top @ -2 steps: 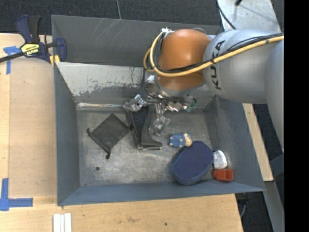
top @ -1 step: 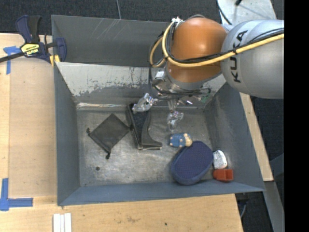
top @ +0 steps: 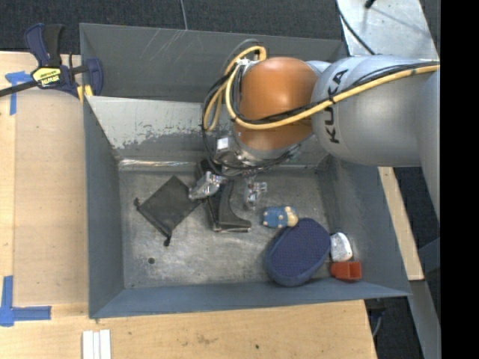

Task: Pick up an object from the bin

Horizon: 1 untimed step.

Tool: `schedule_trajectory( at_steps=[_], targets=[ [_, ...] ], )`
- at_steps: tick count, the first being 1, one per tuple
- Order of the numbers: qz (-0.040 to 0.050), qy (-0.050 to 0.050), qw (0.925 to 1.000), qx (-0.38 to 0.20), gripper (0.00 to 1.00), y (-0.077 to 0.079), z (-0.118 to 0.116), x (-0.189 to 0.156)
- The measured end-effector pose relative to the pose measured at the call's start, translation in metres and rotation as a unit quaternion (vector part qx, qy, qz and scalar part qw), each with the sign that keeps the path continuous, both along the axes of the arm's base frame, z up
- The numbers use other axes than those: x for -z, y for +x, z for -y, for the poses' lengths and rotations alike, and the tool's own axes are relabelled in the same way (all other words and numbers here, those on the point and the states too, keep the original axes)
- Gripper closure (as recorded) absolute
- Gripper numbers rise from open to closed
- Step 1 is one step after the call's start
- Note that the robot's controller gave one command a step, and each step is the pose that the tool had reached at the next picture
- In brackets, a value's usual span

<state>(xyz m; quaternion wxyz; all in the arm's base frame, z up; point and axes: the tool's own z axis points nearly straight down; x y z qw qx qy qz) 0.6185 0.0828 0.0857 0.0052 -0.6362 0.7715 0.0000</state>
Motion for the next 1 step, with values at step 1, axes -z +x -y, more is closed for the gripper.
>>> schedule_trajectory(
  at_steps=[1],
  targets=[
    [0.0015, 0.003, 1.0000, 0.001, 1.00, 0.0008, -0.0025, -0.0027]
  ],
)
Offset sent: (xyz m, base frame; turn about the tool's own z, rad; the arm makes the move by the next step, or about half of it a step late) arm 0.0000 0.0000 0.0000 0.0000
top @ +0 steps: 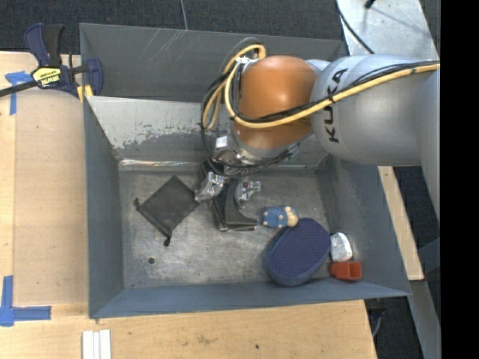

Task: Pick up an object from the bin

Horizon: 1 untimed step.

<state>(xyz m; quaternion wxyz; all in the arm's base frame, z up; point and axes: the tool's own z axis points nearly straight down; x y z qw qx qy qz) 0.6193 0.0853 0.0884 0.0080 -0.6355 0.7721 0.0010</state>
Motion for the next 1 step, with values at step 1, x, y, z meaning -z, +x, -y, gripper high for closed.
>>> schedule_trajectory(
  at_steps=[1],
  targets=[
    [-0.0035, -0.005, 0.9924, -0.123, 1.00, -0.0092, -0.0140, -0.1463]
  ],
)
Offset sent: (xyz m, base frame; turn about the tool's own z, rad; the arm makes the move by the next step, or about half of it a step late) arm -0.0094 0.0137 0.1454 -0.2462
